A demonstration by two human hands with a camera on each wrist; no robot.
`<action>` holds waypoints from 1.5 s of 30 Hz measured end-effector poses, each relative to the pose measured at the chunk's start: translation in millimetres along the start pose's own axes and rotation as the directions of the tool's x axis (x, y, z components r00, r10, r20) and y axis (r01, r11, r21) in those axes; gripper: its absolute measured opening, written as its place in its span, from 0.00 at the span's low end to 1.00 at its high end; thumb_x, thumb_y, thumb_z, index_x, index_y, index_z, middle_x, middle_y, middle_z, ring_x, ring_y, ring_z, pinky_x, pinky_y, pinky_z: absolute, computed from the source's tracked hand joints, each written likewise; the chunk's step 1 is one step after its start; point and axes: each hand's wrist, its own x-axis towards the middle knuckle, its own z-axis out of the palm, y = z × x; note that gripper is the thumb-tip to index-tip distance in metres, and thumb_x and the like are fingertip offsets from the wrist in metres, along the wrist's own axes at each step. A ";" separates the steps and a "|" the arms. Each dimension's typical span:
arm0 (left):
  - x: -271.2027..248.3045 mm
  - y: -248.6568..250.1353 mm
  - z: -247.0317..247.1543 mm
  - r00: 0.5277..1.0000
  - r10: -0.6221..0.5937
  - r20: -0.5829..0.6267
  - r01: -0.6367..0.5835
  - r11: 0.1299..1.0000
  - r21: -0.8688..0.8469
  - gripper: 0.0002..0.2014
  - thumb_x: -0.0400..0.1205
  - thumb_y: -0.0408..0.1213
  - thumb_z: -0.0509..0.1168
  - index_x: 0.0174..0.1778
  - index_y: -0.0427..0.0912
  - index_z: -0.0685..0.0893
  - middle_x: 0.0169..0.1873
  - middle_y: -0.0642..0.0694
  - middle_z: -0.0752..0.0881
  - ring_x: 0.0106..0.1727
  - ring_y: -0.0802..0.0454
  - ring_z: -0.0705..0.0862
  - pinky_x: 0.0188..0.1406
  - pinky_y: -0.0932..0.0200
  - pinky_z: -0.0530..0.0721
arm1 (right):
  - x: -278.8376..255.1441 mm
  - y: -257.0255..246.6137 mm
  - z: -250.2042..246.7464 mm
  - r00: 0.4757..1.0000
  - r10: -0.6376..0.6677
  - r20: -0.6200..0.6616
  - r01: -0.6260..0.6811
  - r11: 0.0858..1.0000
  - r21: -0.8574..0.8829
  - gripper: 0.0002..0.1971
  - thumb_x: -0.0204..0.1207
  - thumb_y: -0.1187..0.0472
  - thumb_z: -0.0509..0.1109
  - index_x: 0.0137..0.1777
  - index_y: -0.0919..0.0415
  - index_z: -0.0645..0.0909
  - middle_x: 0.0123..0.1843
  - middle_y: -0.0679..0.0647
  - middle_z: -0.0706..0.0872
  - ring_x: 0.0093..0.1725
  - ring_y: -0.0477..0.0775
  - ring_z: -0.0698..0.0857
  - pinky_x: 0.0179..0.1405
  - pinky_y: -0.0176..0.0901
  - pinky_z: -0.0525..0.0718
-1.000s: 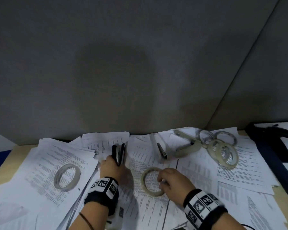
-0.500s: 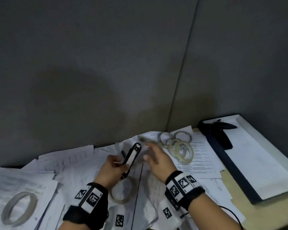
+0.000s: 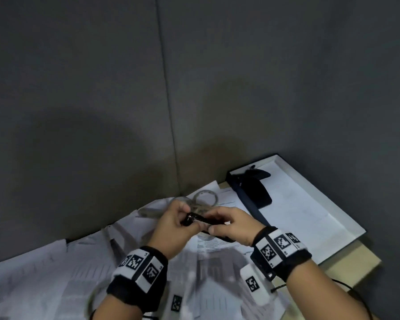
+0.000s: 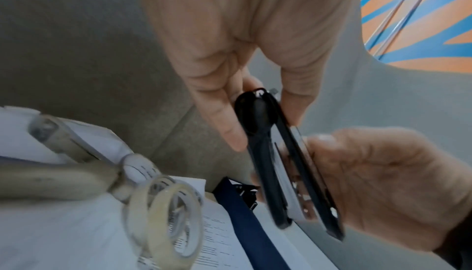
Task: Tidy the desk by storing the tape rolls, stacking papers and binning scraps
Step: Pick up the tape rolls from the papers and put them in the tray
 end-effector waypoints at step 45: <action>185.8 97.9 100.8 0.889 0.452 -0.071 0.024 0.108 0.994 0.48 0.73 0.52 0.68 0.82 0.33 0.53 0.82 0.44 0.35 0.82 0.40 0.37 0.72 0.22 0.49 | 156.8 141.7 -244.8 0.891 0.100 -0.442 -0.440 0.421 -0.793 0.29 0.77 0.67 0.60 0.78 0.53 0.64 0.75 0.62 0.68 0.72 0.67 0.68 0.69 0.60 0.71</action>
